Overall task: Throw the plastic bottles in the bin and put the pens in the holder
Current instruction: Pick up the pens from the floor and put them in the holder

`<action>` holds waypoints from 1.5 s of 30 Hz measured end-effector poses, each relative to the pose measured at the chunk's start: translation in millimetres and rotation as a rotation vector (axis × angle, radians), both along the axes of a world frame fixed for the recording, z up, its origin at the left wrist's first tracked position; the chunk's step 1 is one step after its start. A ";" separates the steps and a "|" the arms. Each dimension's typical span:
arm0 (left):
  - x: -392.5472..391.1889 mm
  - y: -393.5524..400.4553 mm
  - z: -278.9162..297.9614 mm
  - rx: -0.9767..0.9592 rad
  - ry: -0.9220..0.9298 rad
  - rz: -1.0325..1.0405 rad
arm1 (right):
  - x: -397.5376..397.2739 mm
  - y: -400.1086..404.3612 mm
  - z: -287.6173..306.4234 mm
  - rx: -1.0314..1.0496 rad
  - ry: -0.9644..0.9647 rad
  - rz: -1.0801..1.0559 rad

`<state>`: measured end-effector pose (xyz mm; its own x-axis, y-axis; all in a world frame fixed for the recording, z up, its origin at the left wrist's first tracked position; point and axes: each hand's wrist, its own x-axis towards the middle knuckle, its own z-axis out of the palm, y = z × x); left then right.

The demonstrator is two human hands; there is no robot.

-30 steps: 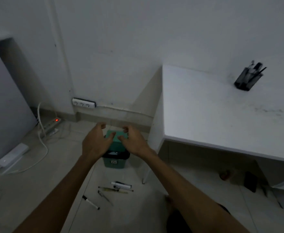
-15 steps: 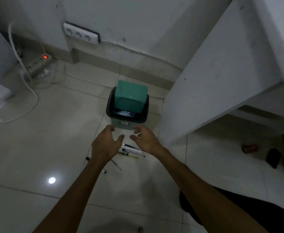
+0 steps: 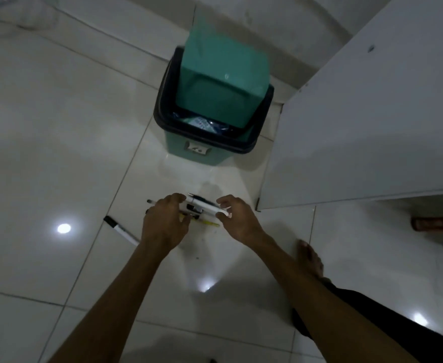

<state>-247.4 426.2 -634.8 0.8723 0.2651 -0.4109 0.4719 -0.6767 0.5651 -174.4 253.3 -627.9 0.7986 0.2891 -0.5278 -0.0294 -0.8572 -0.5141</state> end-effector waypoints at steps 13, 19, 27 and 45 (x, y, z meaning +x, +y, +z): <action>9.0 -8.5 -61.3 0.235 -0.016 -0.184 | 2.7 4.9 -61.3 -0.190 -0.159 0.114; 7.6 -6.3 -70.8 0.365 -0.057 -0.232 | 9.9 7.4 -71.3 -0.219 -0.170 0.102; 8.1 -6.6 -80.6 0.489 -0.054 -0.331 | 11.3 7.3 -73.4 -0.160 -0.121 0.079; -7.9 -5.4 0.3 0.123 -0.087 0.032 | -15.4 5.9 10.5 0.140 -0.039 -0.218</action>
<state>-255.3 420.8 -634.5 0.8935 0.3370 -0.2968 0.4472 -0.7287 0.5187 -189.8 259.2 -617.4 0.8693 0.1759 -0.4620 -0.1835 -0.7530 -0.6319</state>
